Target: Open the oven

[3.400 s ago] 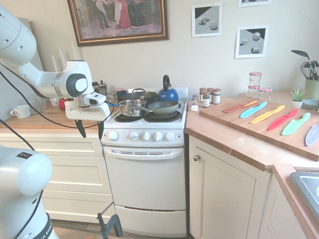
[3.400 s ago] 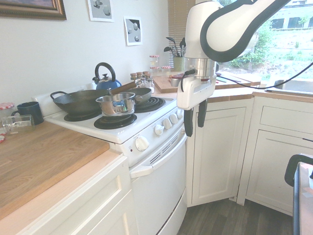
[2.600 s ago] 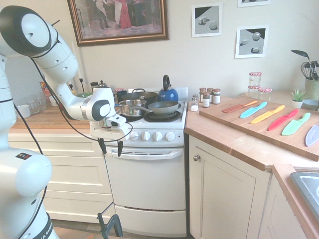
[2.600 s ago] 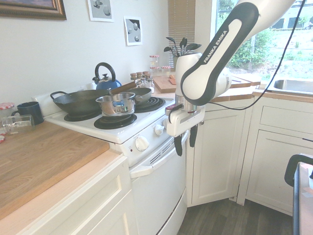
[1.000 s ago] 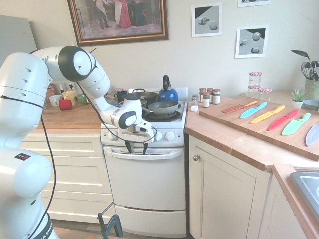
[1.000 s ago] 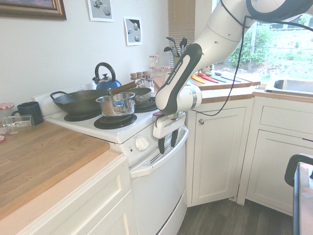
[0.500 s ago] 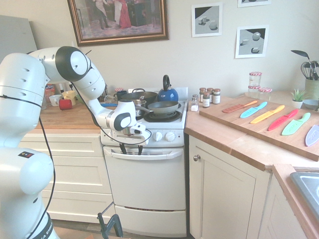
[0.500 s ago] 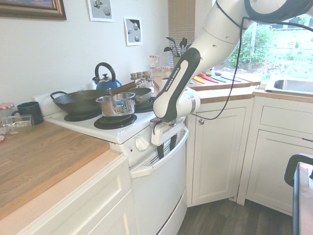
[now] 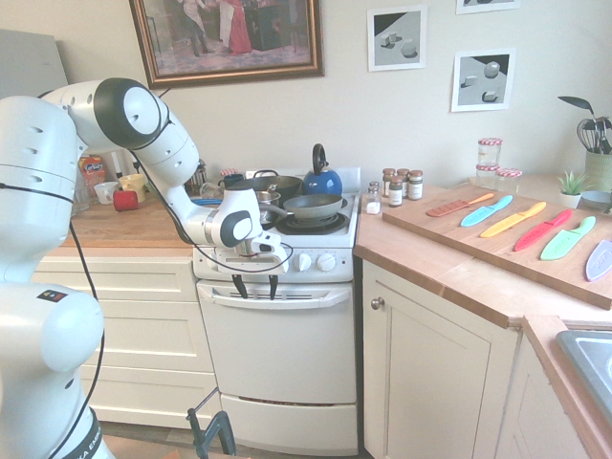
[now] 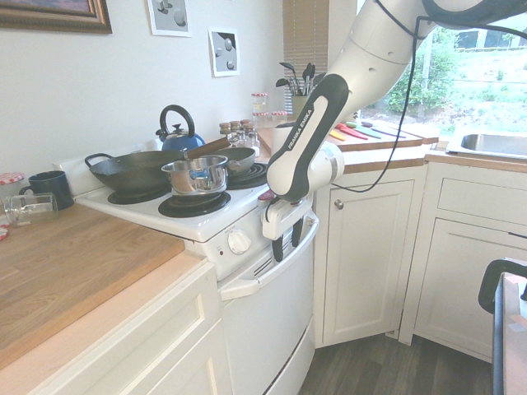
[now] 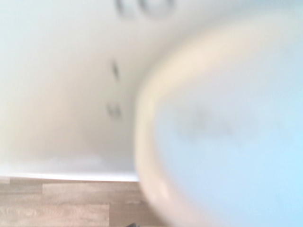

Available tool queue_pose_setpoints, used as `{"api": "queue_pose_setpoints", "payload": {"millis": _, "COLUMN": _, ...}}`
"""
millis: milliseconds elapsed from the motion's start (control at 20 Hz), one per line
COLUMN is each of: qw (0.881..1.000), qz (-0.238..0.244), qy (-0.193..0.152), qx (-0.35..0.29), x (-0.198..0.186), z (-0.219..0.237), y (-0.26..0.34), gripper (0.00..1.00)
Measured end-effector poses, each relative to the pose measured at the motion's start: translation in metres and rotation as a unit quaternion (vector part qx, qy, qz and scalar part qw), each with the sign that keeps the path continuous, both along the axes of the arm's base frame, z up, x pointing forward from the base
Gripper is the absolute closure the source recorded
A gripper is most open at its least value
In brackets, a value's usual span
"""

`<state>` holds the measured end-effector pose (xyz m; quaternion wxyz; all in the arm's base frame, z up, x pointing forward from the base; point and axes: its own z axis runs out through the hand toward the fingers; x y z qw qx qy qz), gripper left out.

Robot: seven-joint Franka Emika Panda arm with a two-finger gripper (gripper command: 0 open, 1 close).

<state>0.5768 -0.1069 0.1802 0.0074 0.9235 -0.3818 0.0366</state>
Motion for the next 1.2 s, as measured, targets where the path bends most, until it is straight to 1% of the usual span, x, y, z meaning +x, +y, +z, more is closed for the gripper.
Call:
{"api": "queue_pose_setpoints", "payload": {"millis": 150, "qw": 1.0, "qz": 0.003, "qy": 0.018, "qx": 0.005, "x": -0.011, "z": -0.004, "y": -0.003, "gripper": 0.0}}
{"api": "queue_pose_setpoints", "payload": {"millis": 300, "qw": 0.998, "qz": 0.014, "qy": 0.059, "qx": 0.006, "x": -0.028, "z": -0.013, "y": -0.011, "gripper": 0.0}}
{"api": "queue_pose_setpoints", "payload": {"millis": 400, "qw": 0.997, "qz": 0.019, "qy": 0.08, "qx": 0.002, "x": -0.041, "z": -0.019, "y": -0.019, "gripper": 0.0}}
{"api": "queue_pose_setpoints", "payload": {"millis": 550, "qw": 0.996, "qz": 0.024, "qy": 0.088, "qx": -0.003, "x": -0.055, "z": -0.009, "y": -0.027, "gripper": 0.0}}
{"api": "queue_pose_setpoints", "payload": {"millis": 650, "qw": 0.996, "qz": 0.027, "qy": 0.086, "qx": -0.001, "x": -0.067, "z": 0.007, "y": -0.028, "gripper": 0.0}}
{"api": "queue_pose_setpoints", "payload": {"millis": 850, "qw": 0.997, "qz": 0.031, "qy": 0.067, "qx": 0.008, "x": -0.085, "z": 0.053, "y": -0.02, "gripper": 0.0}}
{"api": "queue_pose_setpoints", "payload": {"millis": 950, "qw": 0.998, "qz": 0.03, "qy": 0.052, "qx": 0.016, "x": -0.082, "z": 0.066, "y": -0.012, "gripper": 0.0}}
{"api": "queue_pose_setpoints", "payload": {"millis": 1050, "qw": 0.999, "qz": 0.028, "qy": 0.034, "qx": 0.02, "x": -0.07, "z": 0.062, "y": -0.004, "gripper": 0.0}}
{"api": "queue_pose_setpoints", "payload": {"millis": 1200, "qw": 0.999, "qz": 0.025, "qy": 0.025, "qx": 0.021, "x": -0.046, "z": 0.041, "y": 0.001, "gripper": 0.0}}
